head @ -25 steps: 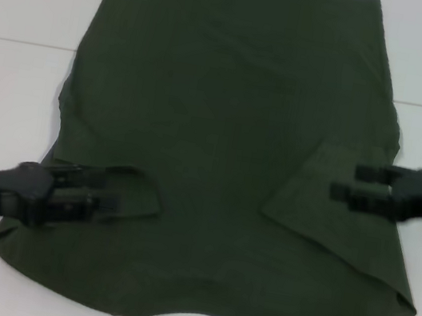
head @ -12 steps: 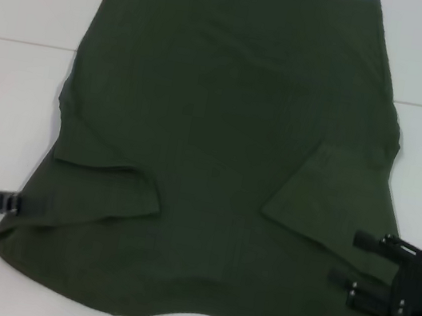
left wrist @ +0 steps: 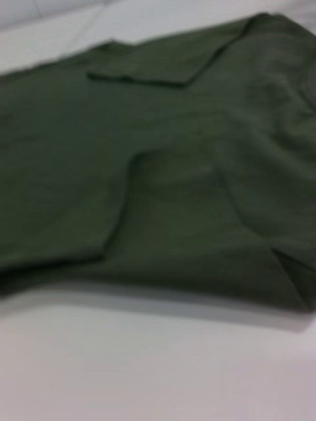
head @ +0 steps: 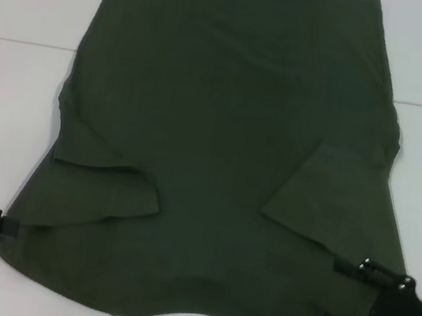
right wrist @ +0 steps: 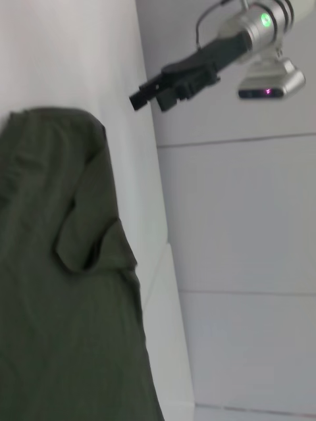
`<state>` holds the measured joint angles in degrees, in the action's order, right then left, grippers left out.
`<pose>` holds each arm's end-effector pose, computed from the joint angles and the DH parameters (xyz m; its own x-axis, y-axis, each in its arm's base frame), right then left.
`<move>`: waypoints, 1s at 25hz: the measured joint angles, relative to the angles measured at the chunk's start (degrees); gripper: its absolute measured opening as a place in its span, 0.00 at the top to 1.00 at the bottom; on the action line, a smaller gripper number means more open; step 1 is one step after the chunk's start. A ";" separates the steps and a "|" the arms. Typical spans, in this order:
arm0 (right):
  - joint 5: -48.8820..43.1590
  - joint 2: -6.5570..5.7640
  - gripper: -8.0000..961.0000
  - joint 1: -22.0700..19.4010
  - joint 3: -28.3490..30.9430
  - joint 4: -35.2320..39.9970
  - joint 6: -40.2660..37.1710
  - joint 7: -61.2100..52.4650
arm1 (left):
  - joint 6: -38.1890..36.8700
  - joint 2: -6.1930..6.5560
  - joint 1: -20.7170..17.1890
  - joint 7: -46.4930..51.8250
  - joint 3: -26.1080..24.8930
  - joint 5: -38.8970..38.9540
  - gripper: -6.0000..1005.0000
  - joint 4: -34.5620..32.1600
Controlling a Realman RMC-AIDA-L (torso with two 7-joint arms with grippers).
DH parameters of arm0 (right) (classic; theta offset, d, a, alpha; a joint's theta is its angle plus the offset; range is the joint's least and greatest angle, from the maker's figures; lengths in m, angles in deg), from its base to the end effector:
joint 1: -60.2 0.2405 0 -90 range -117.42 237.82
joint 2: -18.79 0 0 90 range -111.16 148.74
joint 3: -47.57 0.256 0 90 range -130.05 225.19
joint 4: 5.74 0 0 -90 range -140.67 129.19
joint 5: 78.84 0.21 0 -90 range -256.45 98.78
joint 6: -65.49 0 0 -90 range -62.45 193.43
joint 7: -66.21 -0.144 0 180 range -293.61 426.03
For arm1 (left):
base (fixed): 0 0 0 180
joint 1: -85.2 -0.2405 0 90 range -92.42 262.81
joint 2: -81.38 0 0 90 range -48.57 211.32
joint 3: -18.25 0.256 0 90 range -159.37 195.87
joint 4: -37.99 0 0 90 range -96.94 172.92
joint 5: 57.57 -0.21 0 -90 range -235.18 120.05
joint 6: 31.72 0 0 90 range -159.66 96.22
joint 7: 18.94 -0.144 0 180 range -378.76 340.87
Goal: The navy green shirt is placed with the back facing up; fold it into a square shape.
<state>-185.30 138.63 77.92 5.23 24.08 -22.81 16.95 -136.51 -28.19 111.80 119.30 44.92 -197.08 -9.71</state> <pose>0.3171 0.2588 -0.0245 0.8471 -0.1233 -0.5169 -0.3287 -0.8859 -0.3272 -0.3354 0.2868 0.0991 0.0587 0.9653 0.2543 0.9960 -0.0739 0.0507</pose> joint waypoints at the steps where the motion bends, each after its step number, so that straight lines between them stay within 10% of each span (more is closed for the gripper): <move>1: -0.69 0.05 0.18 0.16 -0.15 -0.11 -0.01 0.05 | 0.48 -0.02 0.54 0.59 0.00 -1.10 0.28 0.27; 25: -1.38 0.14 0.18 0.59 -0.71 -2.55 0.29 3.01 | 12.16 -1.45 3.32 7.92 0.55 -9.15 0.28 1.84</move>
<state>-186.68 138.76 78.51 4.52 21.53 -22.53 19.95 -124.35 -29.64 115.12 127.22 45.47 -206.23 -7.86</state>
